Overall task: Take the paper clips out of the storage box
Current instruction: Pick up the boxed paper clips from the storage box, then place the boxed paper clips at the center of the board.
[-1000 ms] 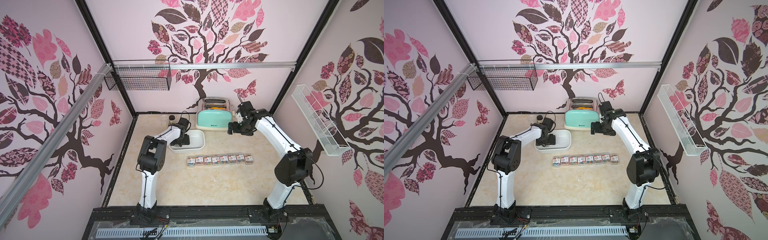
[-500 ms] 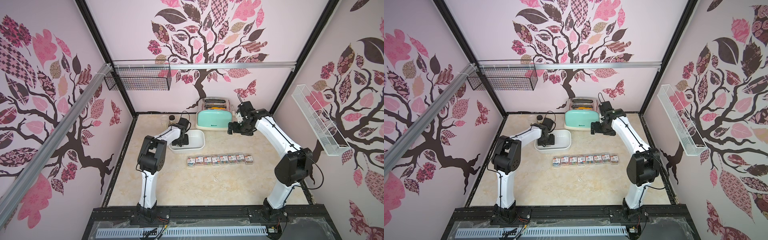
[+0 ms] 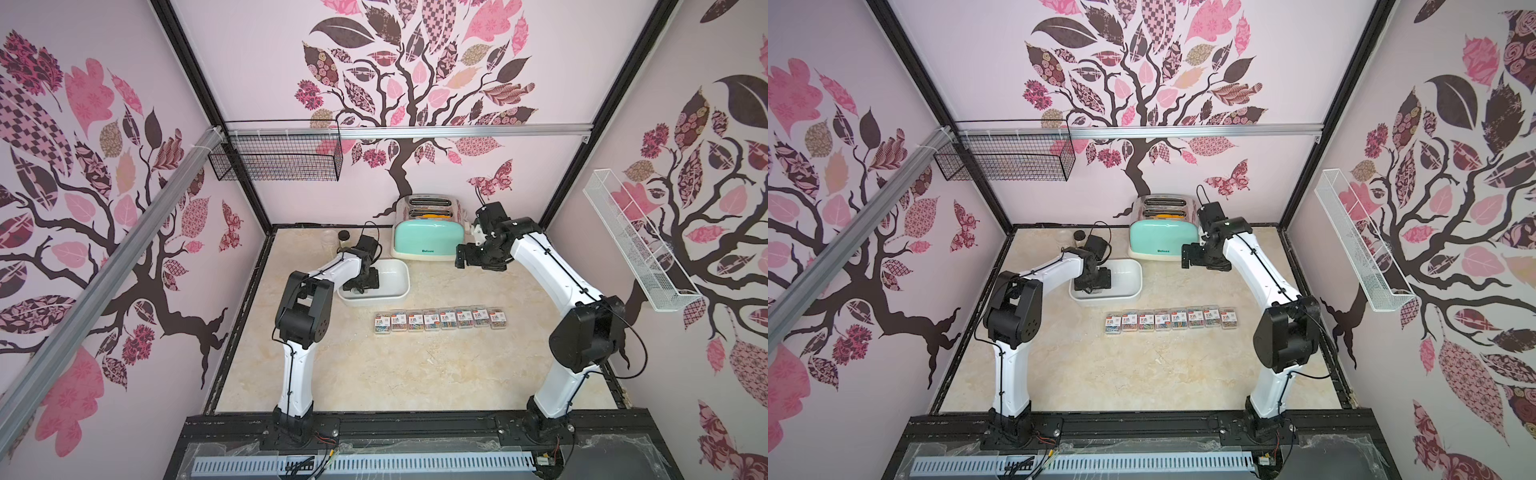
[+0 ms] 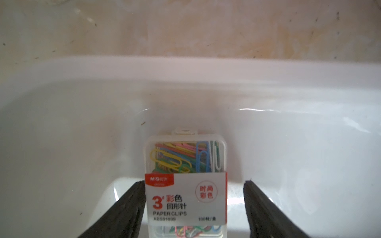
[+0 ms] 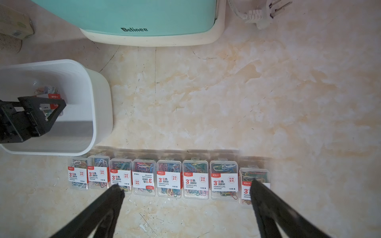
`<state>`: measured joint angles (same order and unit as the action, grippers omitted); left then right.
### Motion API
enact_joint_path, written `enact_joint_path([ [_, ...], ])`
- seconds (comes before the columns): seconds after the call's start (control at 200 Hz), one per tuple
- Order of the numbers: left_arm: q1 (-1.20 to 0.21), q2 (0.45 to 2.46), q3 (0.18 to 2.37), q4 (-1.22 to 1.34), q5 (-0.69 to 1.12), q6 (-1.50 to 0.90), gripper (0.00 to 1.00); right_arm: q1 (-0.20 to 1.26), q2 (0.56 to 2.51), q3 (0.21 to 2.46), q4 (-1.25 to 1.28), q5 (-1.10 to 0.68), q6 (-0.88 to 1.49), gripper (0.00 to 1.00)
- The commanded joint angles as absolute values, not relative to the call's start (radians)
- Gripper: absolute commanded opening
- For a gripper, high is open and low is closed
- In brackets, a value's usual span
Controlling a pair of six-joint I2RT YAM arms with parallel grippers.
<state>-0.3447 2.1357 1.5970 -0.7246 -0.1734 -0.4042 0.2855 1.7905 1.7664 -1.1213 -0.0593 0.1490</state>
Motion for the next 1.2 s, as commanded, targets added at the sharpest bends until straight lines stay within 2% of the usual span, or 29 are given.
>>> enact_joint_path([
  [0.0,-0.34,2.161,1.608,-0.702,-0.167,-0.411,0.65,0.294,1.824,1.795,-1.12,-0.059,0.15,0.99],
  [0.115,-0.34,2.162,1.605,-0.699,-0.169,-0.411,0.55,0.295,1.823,1.793,-1.12,-0.062,0.155,0.99],
  [0.225,-0.34,2.149,1.605,-0.697,-0.174,-0.407,0.5,0.299,1.817,1.79,-1.115,-0.065,0.157,0.99],
  [0.82,-0.341,1.998,1.654,-0.766,-0.131,-0.377,0.51,0.3,1.785,1.777,-1.107,-0.063,0.167,0.99],
  [1.195,-0.364,1.809,1.54,-0.813,-0.107,-0.396,0.51,0.305,1.705,1.681,-1.065,-0.076,0.185,0.99],
])
